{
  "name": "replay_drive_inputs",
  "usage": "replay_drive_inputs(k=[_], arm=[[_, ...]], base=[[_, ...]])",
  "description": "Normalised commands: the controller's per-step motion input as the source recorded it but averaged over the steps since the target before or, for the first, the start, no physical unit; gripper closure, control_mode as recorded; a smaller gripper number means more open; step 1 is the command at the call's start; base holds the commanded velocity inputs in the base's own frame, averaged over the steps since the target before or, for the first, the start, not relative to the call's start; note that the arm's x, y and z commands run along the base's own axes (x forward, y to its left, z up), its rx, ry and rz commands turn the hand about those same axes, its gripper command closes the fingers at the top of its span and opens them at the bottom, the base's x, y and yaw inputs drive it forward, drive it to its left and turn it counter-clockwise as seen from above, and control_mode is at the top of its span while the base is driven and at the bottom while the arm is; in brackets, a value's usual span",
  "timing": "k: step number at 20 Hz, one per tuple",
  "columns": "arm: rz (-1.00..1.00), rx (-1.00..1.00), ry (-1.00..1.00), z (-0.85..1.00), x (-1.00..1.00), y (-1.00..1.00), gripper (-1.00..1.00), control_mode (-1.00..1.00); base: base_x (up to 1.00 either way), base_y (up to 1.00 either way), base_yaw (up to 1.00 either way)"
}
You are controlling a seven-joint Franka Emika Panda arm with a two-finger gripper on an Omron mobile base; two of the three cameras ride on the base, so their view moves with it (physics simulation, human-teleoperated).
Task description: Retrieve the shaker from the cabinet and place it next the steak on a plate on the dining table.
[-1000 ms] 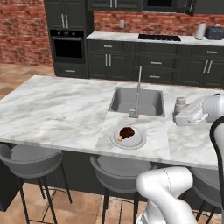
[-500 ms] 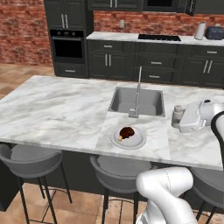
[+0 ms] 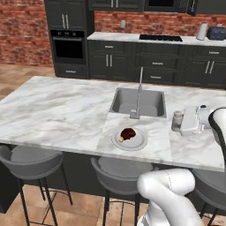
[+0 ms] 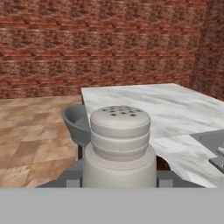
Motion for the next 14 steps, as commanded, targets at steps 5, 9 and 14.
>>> replay_drive_inputs(k=[5, 9, 14], arm=[[0.07, 0.00, 0.00, -0.40, 0.23, -0.04, 1.00, -1.00], [0.06, 0.07, 0.03, -0.39, 0.18, 0.00, 1.00, -1.00], [0.02, 0.07, 0.04, -0.24, 0.21, 0.00, 1.00, -1.00]], base=[[0.00, 0.00, 0.00], [0.00, 0.00, 0.00], [0.00, 0.00, 0.00]])
